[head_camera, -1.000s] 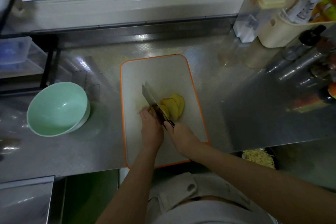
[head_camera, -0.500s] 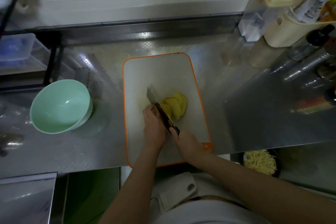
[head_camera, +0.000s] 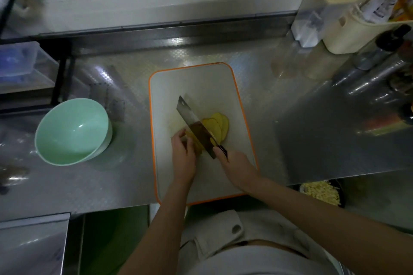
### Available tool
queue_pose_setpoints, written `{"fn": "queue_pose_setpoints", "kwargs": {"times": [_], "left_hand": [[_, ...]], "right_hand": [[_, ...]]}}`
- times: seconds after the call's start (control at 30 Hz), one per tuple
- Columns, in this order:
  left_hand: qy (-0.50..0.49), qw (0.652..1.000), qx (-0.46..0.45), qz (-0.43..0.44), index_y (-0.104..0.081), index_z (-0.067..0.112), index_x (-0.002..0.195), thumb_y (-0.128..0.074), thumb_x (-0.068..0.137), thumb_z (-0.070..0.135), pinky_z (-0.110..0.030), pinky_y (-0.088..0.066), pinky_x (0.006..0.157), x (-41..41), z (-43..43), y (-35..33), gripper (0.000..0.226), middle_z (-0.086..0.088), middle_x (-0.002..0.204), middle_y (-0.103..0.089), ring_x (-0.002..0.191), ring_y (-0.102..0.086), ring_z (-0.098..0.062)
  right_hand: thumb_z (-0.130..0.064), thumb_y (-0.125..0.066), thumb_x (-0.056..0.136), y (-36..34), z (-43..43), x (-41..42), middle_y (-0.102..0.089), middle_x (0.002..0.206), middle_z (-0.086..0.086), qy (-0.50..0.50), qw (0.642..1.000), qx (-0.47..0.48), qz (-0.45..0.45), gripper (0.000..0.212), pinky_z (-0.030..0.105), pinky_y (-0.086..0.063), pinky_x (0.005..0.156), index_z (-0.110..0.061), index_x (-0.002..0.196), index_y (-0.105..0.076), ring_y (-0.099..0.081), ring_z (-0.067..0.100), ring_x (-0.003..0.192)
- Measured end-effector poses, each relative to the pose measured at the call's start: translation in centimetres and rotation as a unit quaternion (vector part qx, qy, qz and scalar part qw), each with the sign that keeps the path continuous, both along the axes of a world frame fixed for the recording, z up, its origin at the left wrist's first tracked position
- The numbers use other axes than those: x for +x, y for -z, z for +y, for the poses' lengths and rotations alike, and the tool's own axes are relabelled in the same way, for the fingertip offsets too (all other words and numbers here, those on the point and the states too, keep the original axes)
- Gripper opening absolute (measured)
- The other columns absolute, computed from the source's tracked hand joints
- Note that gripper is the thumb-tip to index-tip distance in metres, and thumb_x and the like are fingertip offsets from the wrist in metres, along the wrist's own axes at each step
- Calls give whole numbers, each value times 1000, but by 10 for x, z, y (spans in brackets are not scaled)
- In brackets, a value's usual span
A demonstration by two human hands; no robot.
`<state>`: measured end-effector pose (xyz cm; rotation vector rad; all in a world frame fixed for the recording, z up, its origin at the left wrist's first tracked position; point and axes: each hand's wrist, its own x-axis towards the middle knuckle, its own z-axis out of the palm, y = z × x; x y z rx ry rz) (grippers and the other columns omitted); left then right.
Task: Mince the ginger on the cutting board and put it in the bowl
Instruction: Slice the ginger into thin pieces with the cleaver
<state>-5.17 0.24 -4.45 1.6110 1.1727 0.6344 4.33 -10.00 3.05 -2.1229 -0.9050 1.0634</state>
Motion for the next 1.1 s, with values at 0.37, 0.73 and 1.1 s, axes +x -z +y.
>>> {"fn": "queue_pose_setpoints", "kwargs": {"times": [0.37,0.73,1.1], "left_hand": [[45,996,-37,-65,-41,23,124,-49,85,31,-26,-45,91,-7,-3,-1,41,0,120,-49,109,-51,-11],[44,997,-13,-69,-37,16,126,-45,95,18,-10,-40,90,-7,-7,2,32,7,116,-44,107,-47,-2],[44,998,12,-44,-37,6,130,-42,93,23,-31,-41,99,-5,-9,5,41,-4,122,-43,115,-46,-17]], "right_hand": [[-32,-36,100,-3,-5,-2,-40,54,-9,-13,999,15,-31,40,14,-34,46,-27,61,-38,-39,3,48],[-35,-36,100,-1,-14,-8,-39,54,-6,-11,999,-16,-33,41,18,-30,43,-24,60,-39,-37,4,47],[-38,-33,99,-2,-18,-13,-42,58,-6,-13,997,-42,-56,39,21,-30,45,-26,63,-38,-42,9,53]]}}
